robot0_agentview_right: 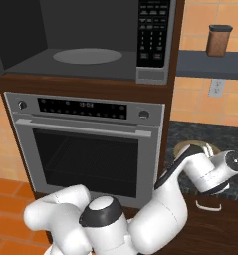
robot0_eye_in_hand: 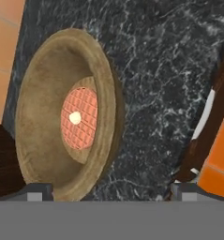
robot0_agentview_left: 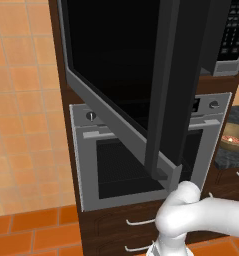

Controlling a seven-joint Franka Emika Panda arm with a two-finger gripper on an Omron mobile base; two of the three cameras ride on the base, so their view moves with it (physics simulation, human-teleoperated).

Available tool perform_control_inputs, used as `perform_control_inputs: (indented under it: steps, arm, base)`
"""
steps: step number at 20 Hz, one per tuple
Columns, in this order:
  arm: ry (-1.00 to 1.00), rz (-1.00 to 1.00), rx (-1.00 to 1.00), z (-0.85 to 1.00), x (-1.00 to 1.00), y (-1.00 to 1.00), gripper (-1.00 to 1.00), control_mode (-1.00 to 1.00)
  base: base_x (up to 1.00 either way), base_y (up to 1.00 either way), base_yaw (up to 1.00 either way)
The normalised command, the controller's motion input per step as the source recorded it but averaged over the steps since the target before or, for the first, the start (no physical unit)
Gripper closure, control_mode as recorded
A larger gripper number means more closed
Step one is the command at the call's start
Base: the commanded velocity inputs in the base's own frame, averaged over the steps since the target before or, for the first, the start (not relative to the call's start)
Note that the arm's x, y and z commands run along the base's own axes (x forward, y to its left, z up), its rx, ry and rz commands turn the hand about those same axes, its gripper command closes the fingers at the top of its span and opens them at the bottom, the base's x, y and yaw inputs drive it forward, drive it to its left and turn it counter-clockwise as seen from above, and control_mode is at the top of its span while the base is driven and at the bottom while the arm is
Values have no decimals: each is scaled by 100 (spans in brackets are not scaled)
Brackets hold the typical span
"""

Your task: Open the microwave, place the bowl with waffle inside the microwave, then close the microwave door and turn it on.

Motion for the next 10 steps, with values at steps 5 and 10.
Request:
perform_control_inputs:
  steps: [5,10]
  arm:
    - [0,-12,0,-8,34,0,-100,-100]
    - [1,-2,0,-25,36,-8,-100,-100]
  base:
    - [0,0,0]
    - [0,0,0]
